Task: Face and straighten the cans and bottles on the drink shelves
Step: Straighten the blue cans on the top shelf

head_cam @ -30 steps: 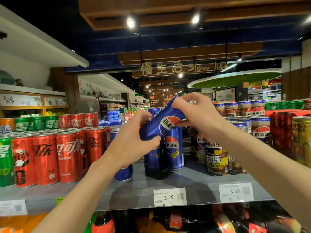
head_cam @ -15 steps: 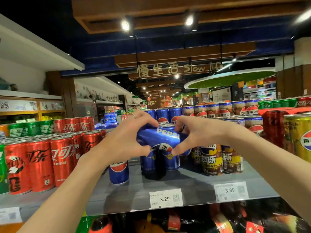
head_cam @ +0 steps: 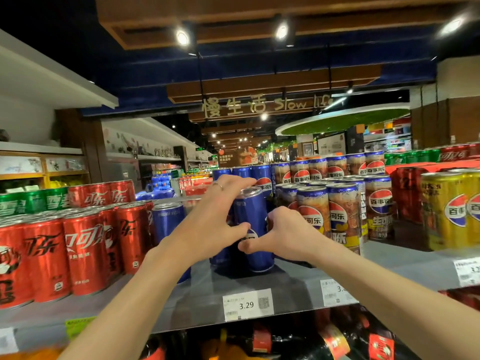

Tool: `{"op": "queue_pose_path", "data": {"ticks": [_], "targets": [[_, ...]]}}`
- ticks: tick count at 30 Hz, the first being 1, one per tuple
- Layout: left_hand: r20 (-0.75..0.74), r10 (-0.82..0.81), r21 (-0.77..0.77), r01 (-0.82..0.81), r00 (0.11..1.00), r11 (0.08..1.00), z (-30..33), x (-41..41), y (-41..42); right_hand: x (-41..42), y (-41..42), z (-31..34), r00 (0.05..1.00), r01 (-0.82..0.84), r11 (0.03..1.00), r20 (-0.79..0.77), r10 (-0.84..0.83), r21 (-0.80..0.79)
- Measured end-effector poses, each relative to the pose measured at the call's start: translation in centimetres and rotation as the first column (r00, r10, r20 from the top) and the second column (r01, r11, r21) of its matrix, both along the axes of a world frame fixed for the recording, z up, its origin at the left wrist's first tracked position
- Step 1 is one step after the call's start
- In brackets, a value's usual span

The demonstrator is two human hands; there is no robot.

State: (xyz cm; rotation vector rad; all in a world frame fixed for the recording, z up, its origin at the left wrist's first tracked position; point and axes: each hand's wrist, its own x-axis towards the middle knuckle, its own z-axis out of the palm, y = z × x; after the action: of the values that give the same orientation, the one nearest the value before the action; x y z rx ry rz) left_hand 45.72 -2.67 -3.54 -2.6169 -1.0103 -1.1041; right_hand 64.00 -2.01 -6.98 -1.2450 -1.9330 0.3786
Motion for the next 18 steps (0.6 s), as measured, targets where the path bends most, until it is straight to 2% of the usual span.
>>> {"op": "queue_pose_path", "data": {"ticks": [6,10,14,18], "targets": [[0.046,0.023,-0.071,-0.02,0.999,0.997,-0.9,0.5,0.6,0.5,0.7,-0.8,0.997,-0.004,0.978,-0.081,-0.013,-0.209],[0.139,0.02,-0.06,-0.011,0.99,0.998,-0.8,1.0,0.7,0.6,0.4,-0.2,0.996,0.003,0.979,-0.09,-0.022,-0.202],[0.144,0.004,-0.032,0.001,0.99,1.0,-0.6,1.3,0.8,0.7,0.0,0.0,0.993,-0.045,0.977,-0.117,0.021,-0.208],[0.147,-0.036,-0.015,0.039,0.989,0.999,-0.2,0.9,0.7,0.9,-1.0,0.6,0.978,-0.146,0.98,-0.168,0.123,-0.133]]}}
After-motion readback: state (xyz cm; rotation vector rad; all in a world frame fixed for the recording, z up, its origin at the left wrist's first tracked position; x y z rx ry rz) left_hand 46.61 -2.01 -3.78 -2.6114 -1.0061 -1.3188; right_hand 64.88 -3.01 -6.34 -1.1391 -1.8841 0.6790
